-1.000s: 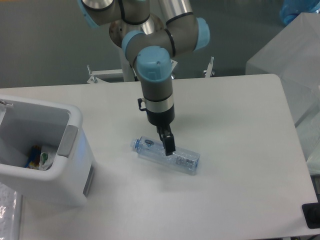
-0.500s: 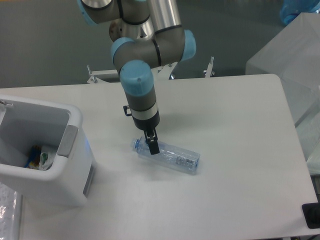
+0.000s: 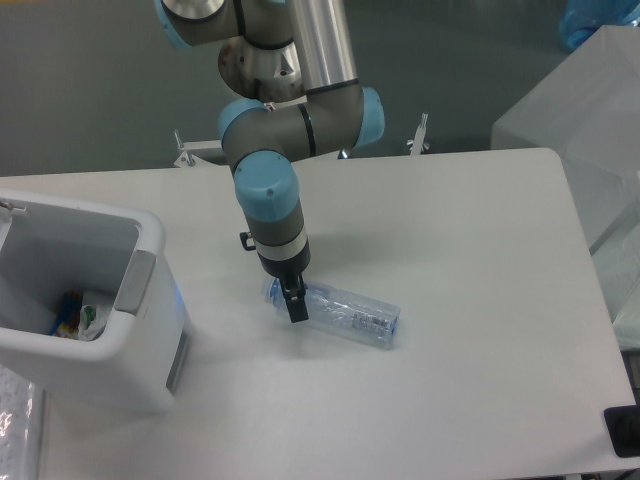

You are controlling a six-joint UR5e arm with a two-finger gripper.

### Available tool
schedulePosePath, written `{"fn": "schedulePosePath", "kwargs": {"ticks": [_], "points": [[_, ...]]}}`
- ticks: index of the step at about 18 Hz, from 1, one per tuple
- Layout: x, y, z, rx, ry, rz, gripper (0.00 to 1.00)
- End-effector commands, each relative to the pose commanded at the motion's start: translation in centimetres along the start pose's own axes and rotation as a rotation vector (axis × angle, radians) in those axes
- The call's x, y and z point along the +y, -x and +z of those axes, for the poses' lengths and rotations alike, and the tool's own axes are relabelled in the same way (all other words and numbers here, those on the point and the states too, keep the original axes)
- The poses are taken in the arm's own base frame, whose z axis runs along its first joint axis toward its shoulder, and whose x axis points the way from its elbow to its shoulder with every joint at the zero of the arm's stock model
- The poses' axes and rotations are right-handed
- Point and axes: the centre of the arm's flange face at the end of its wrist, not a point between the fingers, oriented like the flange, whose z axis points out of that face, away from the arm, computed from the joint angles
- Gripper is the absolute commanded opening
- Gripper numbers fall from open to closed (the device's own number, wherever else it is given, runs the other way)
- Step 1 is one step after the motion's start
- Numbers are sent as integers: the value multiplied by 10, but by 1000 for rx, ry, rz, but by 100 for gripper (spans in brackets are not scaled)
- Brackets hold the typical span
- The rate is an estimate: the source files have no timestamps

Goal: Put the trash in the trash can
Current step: 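Lower the gripper around the bottle's capped neck and close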

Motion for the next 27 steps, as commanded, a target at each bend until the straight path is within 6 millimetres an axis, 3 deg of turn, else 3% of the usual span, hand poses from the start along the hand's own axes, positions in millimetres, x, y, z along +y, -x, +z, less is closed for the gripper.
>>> {"fn": "schedulePosePath", "kwargs": {"ticks": [22, 27], "points": [[-6, 8, 21, 25, 16, -62, 100], [-6, 8, 22, 26, 16, -64, 89]]}}
